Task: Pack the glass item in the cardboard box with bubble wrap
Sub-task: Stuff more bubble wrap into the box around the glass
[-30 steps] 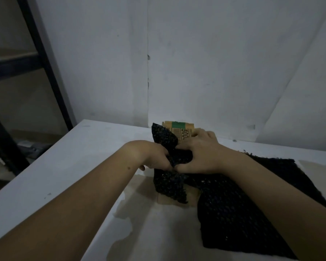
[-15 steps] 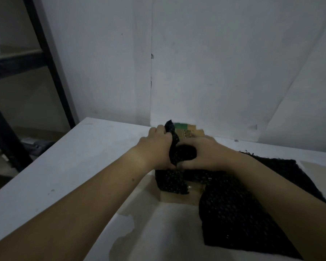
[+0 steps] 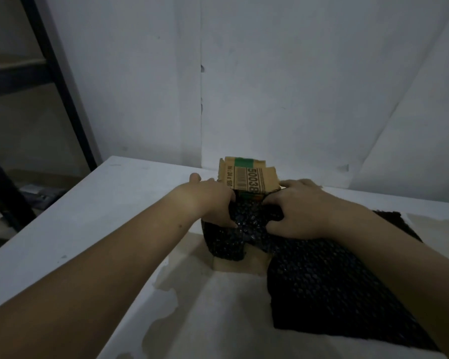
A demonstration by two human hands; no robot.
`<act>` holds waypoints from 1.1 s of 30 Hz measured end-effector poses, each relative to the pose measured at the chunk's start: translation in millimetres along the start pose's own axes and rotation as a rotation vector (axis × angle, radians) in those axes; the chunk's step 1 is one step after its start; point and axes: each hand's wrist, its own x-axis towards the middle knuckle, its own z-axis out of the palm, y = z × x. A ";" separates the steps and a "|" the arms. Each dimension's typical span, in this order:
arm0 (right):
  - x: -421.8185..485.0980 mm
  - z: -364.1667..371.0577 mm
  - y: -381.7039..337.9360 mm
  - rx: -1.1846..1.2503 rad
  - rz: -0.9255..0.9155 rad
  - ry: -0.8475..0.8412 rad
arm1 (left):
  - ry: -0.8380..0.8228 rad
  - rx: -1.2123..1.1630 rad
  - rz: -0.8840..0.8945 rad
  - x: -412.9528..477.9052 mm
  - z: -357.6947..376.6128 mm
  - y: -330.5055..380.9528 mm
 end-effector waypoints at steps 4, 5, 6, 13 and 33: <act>21.6 1.7 -3.8 0.049 0.043 -0.193 | -0.091 -0.117 0.005 6.0 -9.5 -1.2; 26.5 3.3 -3.8 0.091 0.075 -0.238 | -0.125 -0.148 0.010 7.9 -11.1 -1.0; 30.0 5.3 -3.9 0.135 0.110 -0.285 | -0.152 -0.160 0.012 9.7 -12.5 -0.5; 21.4 13.0 -3.8 0.203 0.096 -0.196 | -0.231 -0.116 0.026 17.8 -16.5 2.7; 30.1 12.6 -15.2 0.034 0.101 -0.170 | -0.167 -0.253 0.085 10.7 -3.3 -9.2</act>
